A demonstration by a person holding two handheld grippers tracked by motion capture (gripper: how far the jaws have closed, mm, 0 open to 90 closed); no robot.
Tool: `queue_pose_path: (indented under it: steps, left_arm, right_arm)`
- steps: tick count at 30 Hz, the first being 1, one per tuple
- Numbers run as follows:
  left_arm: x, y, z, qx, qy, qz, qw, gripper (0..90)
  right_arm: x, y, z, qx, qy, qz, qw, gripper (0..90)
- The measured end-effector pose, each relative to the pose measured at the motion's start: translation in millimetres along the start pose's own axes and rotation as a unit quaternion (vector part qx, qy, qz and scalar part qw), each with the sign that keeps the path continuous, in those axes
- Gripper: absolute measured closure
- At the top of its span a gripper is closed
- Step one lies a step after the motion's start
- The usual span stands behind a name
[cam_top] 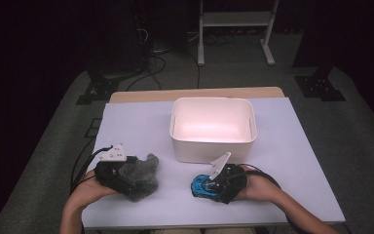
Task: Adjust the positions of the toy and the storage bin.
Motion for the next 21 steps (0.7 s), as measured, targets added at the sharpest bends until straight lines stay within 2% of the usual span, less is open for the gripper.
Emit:
queue_pose_path:
  steps: [21]
  left_arm:
    - [-1.1, 2.7, 1.6, 0.000, -0.001, 0.001, 1.0000, 6.7]
  right_arm:
    - [-0.6, 0.2, 1.8, -0.003, -0.016, 0.006, 0.9998, 25.3]
Point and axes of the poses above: each handheld gripper's, and its own axes: z roughly backward along the jaws, y roughly out of its underside, x roughly to its left, the point moved 4 cm from there along -z, roughly forward along the jaws, and after that the axes turned 3 degrees about x, right-handed, at the moved point
